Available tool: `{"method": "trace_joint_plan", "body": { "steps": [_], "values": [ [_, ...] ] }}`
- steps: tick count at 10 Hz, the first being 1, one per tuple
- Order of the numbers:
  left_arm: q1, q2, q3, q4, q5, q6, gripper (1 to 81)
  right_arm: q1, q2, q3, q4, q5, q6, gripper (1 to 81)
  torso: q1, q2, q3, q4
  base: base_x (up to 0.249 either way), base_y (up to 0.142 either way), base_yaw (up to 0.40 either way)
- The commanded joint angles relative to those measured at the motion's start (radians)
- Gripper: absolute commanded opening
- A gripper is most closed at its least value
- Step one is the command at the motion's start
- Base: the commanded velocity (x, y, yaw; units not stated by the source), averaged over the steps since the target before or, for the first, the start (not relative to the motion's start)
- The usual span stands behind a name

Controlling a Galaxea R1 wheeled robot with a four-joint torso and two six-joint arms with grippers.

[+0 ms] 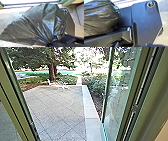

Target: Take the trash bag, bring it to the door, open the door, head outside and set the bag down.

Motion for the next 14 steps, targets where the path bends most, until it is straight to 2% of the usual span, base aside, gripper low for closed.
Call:
{"method": "trace_joint_plan", "body": {
  "steps": [1,9,14],
  "values": [
    [-0.057,0.001,0.003,0.008,0.048,-0.001,1.0,0.038,0.010,0.003,-0.010,-0.073,-0.007,81.1,0.000,0.000,0.000,0.000,0.000,0.000,0.000],
    [-0.057,0.006,0.003,0.005,0.047,-0.001,1.0,0.037,0.008,0.000,-0.010,-0.073,-0.007,81.1,0.000,0.000,0.000,0.000,0.000,0.000,0.000],
    [-0.057,0.008,0.003,0.005,0.047,-0.001,1.0,0.034,0.010,0.000,-0.010,-0.073,-0.007,81.1,-0.001,-0.001,0.000,0.000,0.093,0.000,0.000]
  ]
}}
